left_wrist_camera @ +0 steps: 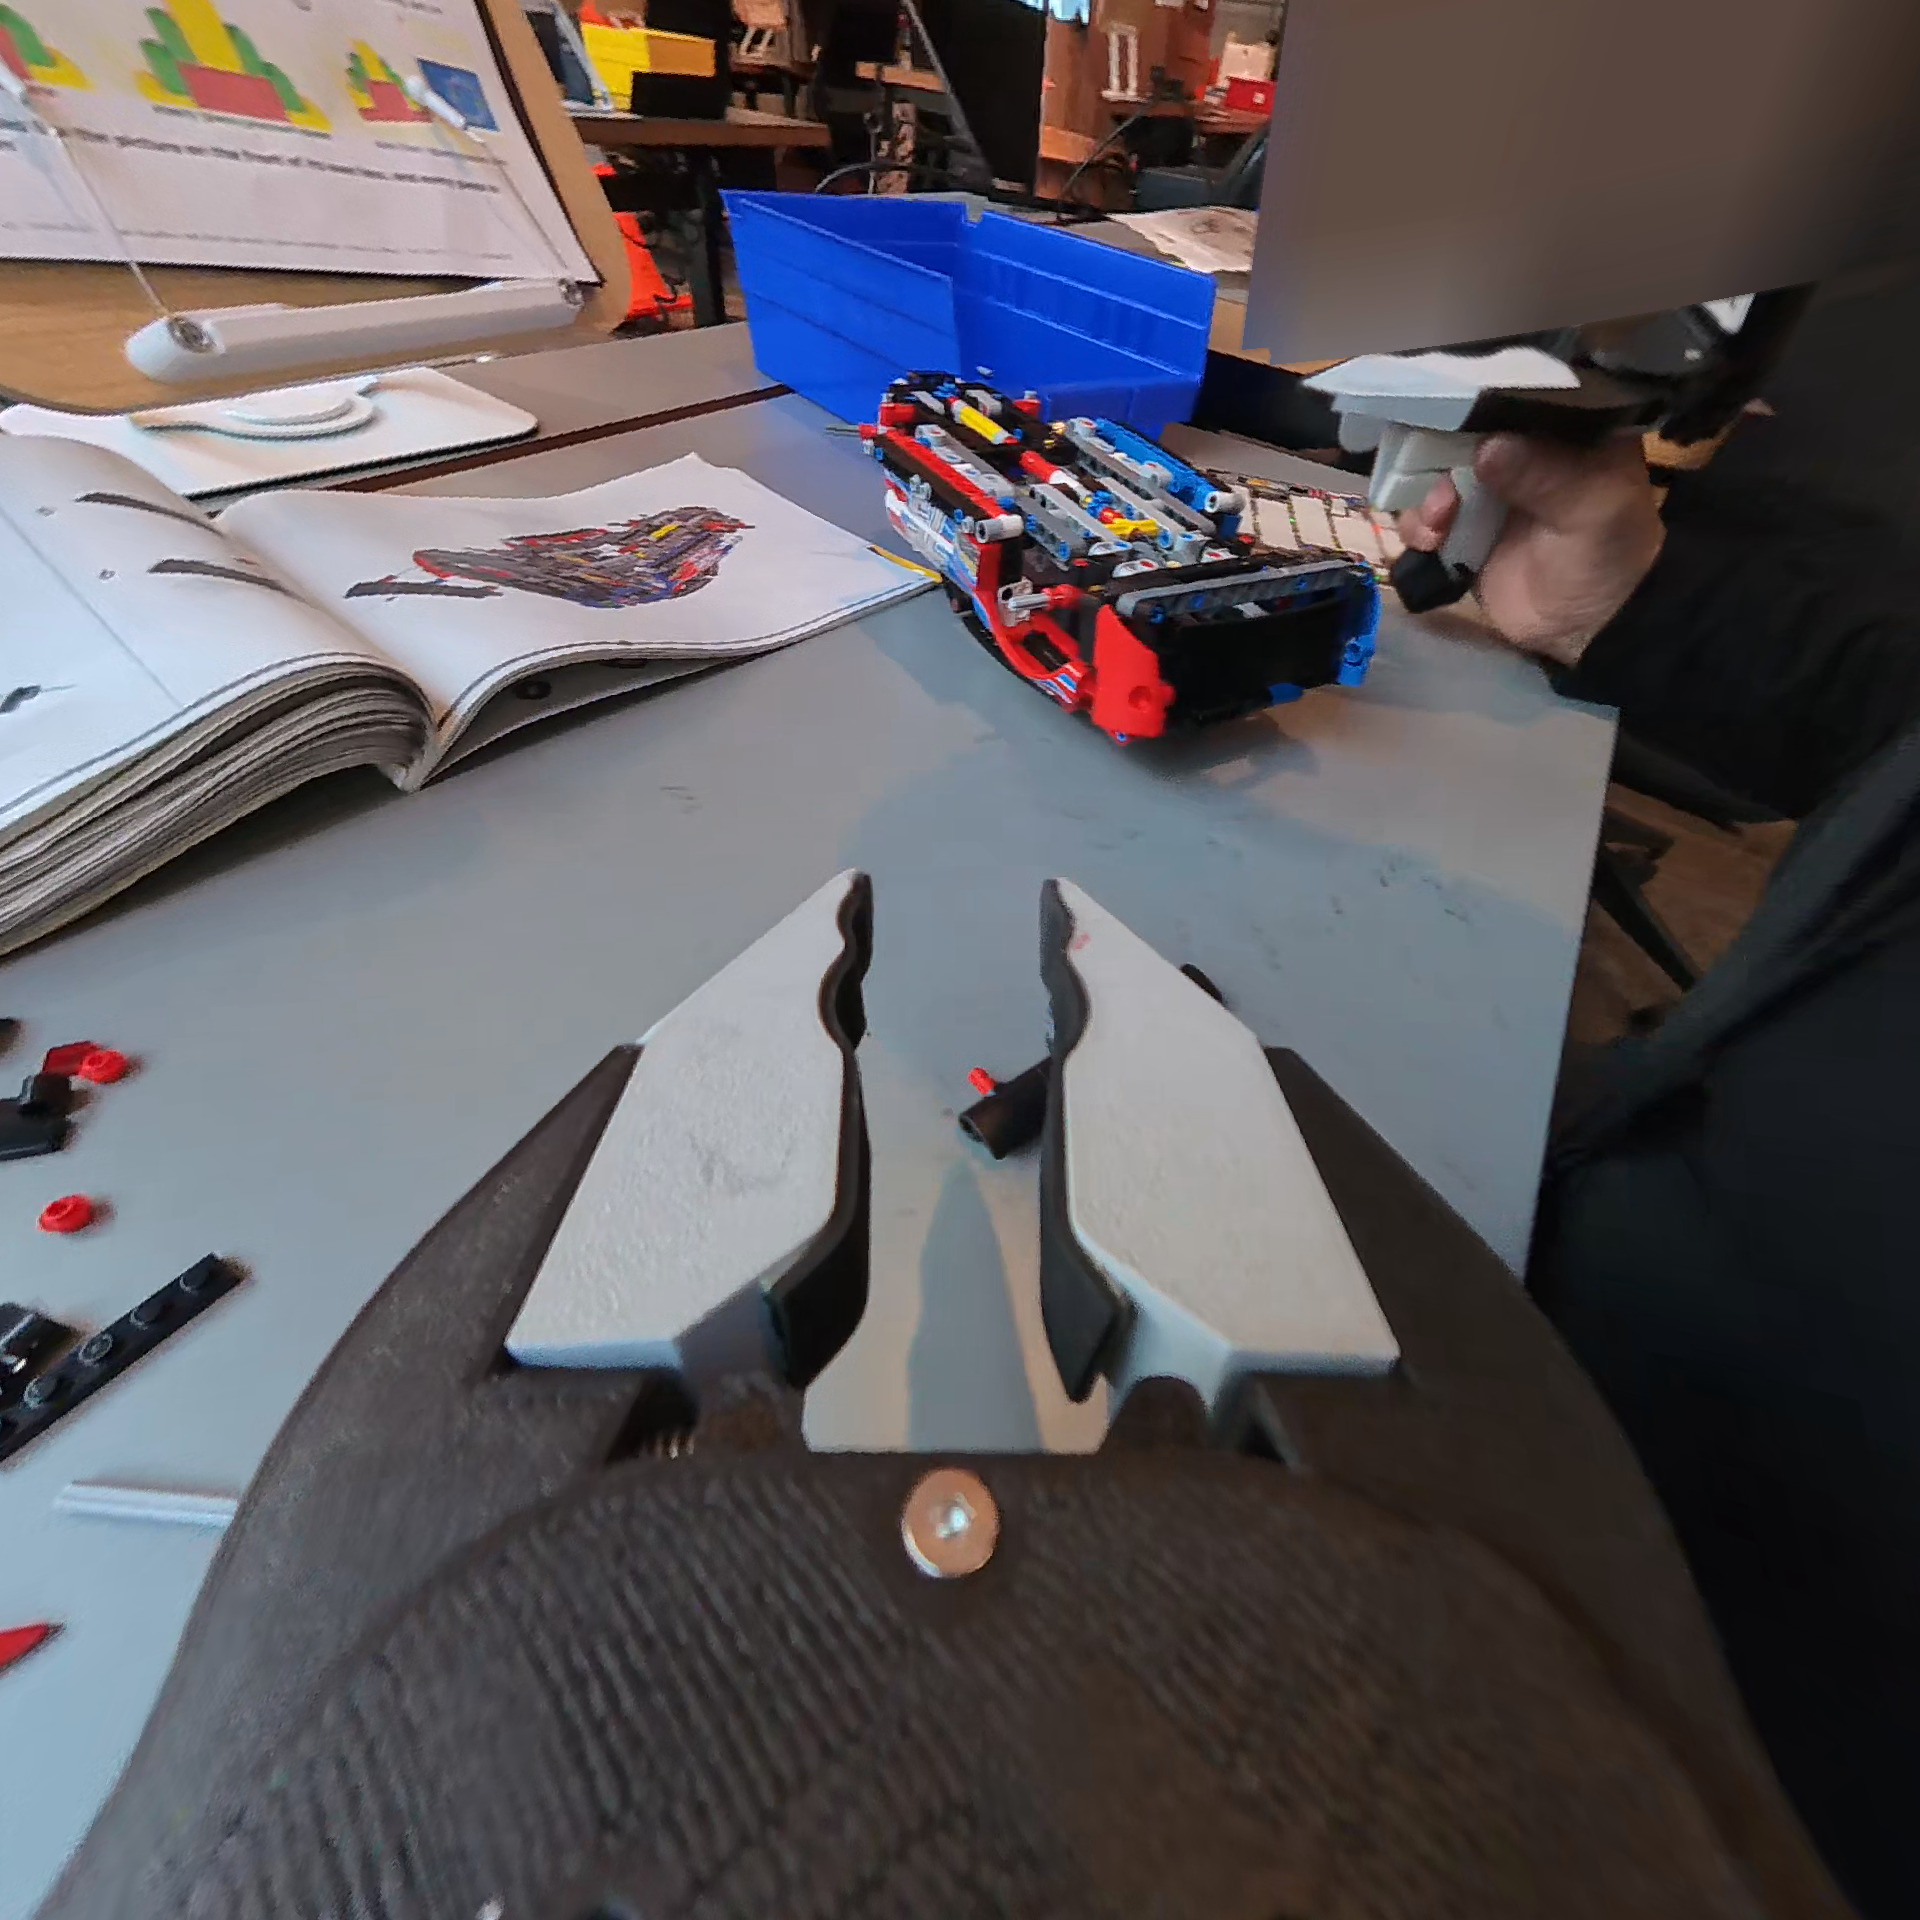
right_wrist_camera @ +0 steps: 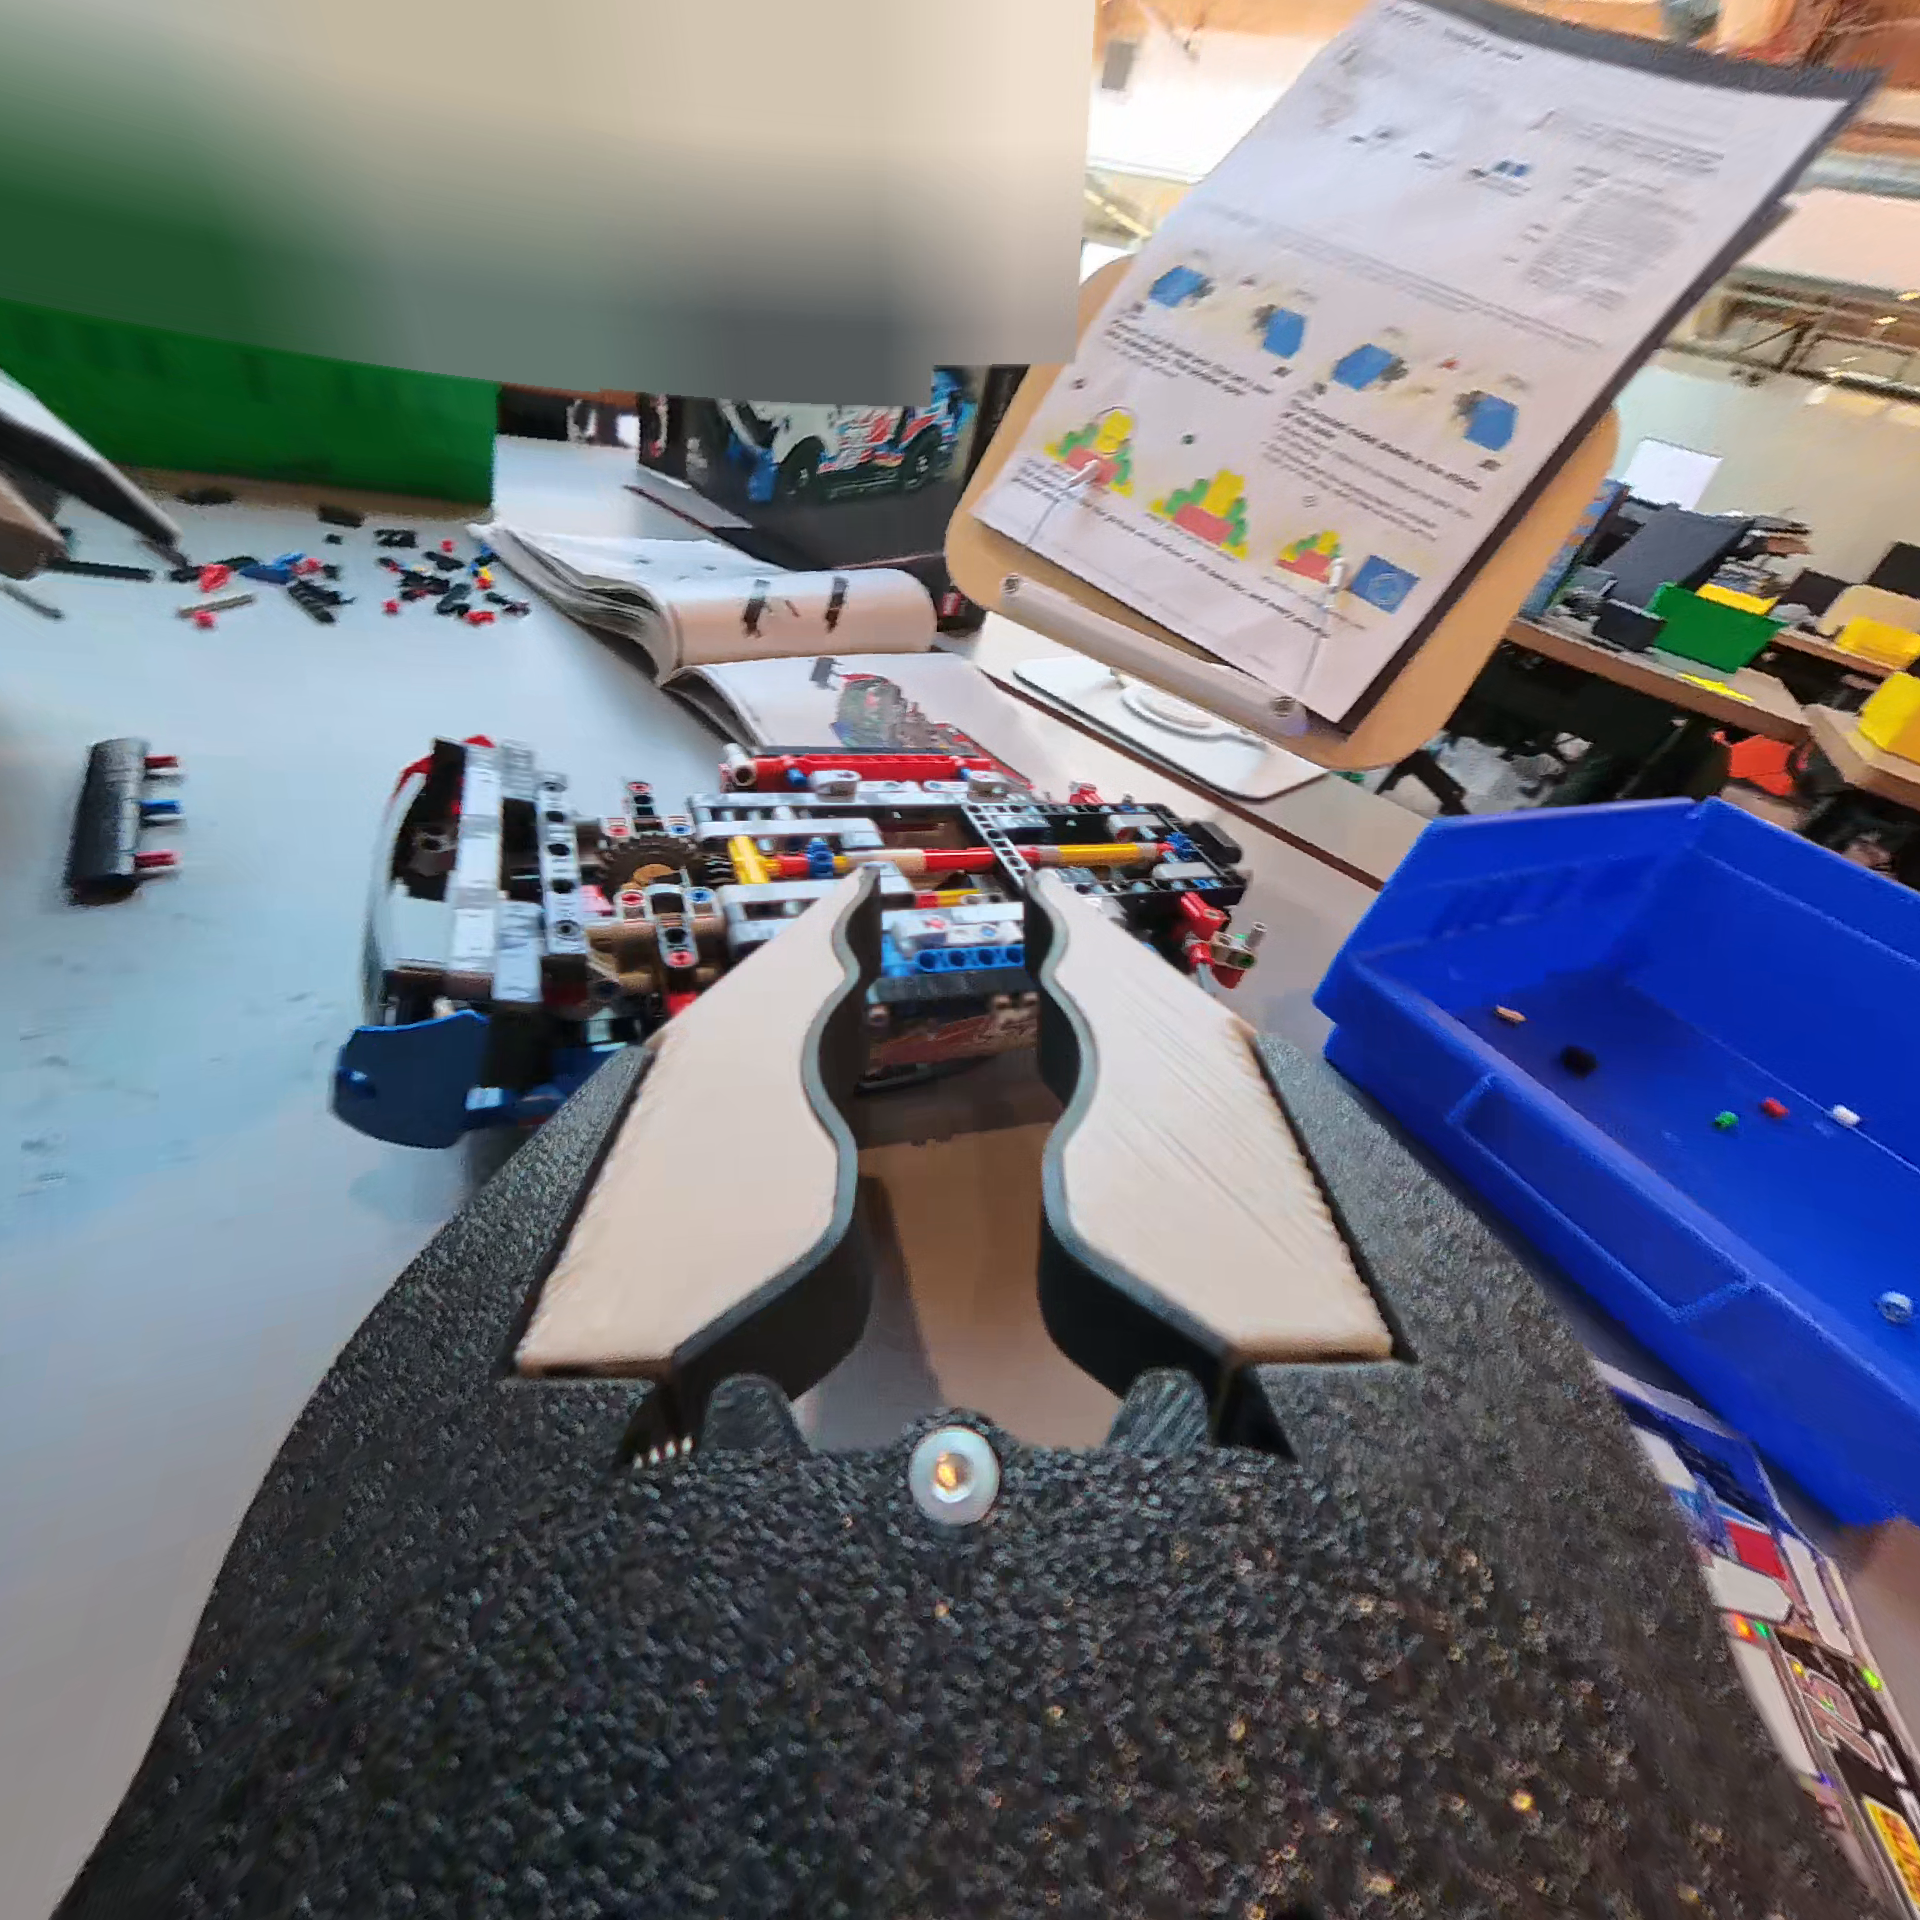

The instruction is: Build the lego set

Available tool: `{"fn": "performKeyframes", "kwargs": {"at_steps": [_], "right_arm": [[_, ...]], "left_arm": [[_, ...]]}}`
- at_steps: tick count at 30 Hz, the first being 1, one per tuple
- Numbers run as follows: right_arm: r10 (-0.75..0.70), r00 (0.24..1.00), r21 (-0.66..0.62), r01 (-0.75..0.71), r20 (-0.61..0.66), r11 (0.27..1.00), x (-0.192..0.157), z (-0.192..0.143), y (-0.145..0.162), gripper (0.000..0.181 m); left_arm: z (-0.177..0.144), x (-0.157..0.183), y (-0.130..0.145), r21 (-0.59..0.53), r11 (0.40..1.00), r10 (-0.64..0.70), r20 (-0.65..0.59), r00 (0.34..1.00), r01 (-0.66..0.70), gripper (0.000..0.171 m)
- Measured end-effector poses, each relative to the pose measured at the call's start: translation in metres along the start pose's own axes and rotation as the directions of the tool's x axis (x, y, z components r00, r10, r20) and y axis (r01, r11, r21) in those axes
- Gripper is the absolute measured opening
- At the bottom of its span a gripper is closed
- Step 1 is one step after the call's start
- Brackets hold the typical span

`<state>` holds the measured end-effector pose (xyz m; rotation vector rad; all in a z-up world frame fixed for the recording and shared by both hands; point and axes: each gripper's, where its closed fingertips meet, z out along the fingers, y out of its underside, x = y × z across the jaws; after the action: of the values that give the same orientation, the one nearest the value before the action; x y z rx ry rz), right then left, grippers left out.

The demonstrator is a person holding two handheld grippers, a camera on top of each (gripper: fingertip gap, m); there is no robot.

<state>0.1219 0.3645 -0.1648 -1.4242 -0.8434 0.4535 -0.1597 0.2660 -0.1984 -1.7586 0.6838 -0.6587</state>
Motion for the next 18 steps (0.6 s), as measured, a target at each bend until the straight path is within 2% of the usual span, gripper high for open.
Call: {"fn": "performKeyframes", "kwargs": {"at_steps": [4, 7, 14, 18], "right_arm": [[0.008, 0.998, 0.036, -0.006, -0.058, 0.999, 0.011, -0.005, -0.003, 0.023], [0.054, 0.997, 0.034, -0.052, -0.049, 0.998, 0.01, -0.008, 0.0, 0.022], [0.051, 0.999, 0.014, -0.051, 0.009, 0.999, -0.001, -0.003, 0.004, 0.024], [0.074, 0.997, 0.011, -0.074, 0.019, 0.997, 0.0, -0.002, 0.005, 0.024]], "left_arm": [[0.006, -0.005, 0.007, -0.057, 0.998, -0.04, 0.008, 0.999, 0.04, 0.03], [0.007, -0.006, 0.01, -0.074, 0.995, -0.064, -0.003, 0.998, 0.064, 0.03], [0.005, 0.0, 0.008, -0.056, 0.998, 0.009, 0.014, 1.0, -0.008, 0.03], [0.006, 0.0, 0.009, -0.069, 0.998, 0.007, 0.008, 1.0, -0.006, 0.03]]}}
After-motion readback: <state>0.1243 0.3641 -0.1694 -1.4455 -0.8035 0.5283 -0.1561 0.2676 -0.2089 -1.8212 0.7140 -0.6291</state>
